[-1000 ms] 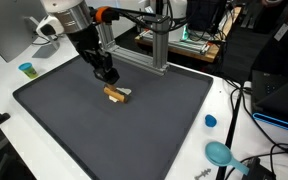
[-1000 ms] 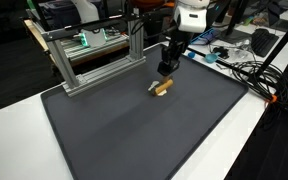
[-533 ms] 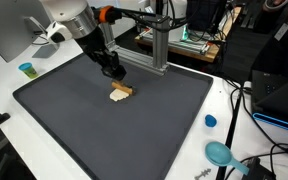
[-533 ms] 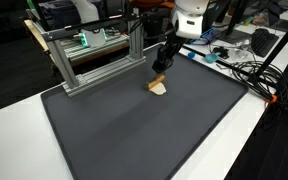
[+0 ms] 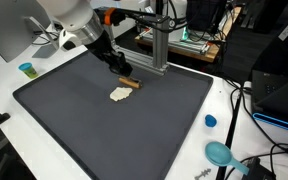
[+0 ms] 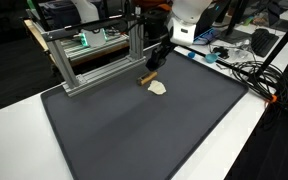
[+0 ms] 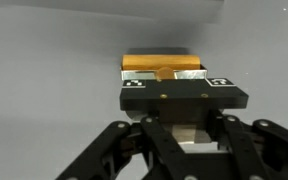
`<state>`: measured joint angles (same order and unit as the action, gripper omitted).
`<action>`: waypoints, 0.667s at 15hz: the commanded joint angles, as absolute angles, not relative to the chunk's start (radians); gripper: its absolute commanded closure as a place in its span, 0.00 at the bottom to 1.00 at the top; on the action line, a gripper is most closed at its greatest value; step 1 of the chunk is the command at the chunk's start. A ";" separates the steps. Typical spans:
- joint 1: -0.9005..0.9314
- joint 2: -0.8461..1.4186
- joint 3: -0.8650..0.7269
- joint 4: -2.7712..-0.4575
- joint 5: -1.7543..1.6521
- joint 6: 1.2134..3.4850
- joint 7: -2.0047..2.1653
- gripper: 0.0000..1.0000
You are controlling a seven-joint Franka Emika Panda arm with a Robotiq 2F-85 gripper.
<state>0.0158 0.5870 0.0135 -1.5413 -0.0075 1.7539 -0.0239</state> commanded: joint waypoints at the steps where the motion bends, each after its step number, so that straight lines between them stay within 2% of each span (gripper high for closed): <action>1: 0.017 0.373 0.001 -1.760 -0.034 1.842 -0.012 0.79; 5: 0.021 0.182 -0.016 -1.921 -0.027 2.020 0.090 0.79; 10: 0.008 -0.091 -0.032 -2.099 -0.108 2.085 0.213 0.79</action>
<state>0.0150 0.1060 -0.0218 -1.9371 -0.0617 2.0397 0.1495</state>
